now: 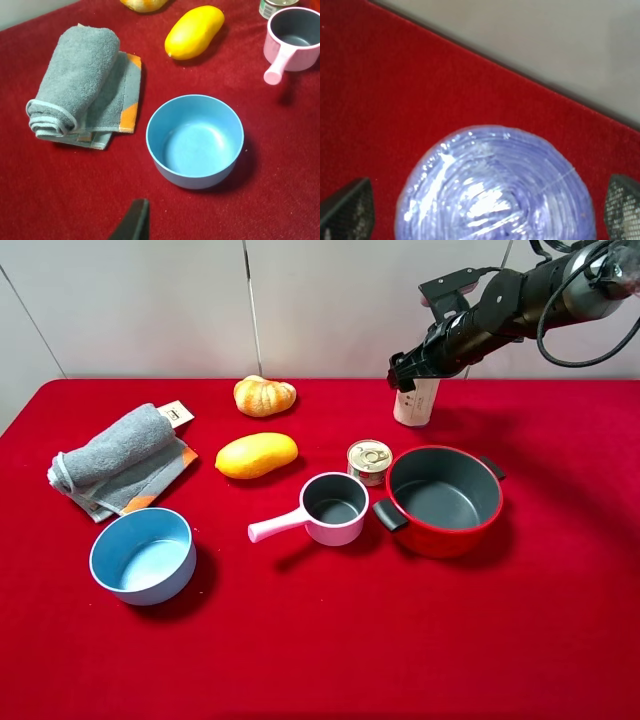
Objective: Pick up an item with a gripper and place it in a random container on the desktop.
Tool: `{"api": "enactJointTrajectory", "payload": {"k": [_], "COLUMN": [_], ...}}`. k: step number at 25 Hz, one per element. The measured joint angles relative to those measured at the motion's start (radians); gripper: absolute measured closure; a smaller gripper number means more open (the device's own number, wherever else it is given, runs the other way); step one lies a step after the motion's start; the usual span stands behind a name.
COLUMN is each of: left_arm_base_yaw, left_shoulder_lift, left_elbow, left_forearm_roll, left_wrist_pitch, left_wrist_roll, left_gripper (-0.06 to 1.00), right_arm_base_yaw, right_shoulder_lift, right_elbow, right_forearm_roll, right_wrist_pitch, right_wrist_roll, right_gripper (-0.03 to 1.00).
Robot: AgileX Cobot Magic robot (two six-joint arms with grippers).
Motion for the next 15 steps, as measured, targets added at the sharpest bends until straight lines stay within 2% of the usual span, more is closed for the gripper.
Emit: {"api": "enactJointTrajectory", "payload": {"k": [3,5,6,15], "left_arm_base_yaw": [0.000,0.000,0.000,0.000], "left_shoulder_lift": [0.000,0.000,0.000,0.000], "left_elbow": [0.000,0.000,0.000,0.000], "left_forearm_roll": [0.000,0.000,0.000,0.000], "left_wrist_pitch": [0.000,0.000,0.000,0.000], "left_wrist_roll": [0.000,0.000,0.000,0.000], "left_gripper": [-0.05,-0.05,-0.05,-0.05], "right_arm_base_yaw": [0.000,0.000,0.000,0.000], "right_shoulder_lift": [0.000,0.000,0.000,0.000], "right_elbow": [0.000,0.000,0.000,0.000], "right_forearm_roll": [0.000,0.002,0.003,0.004], "right_wrist_pitch": [0.000,0.000,0.000,0.001], "right_wrist_roll": [0.000,0.000,0.000,0.000], "right_gripper": [0.37,0.49,0.51,0.51]}}
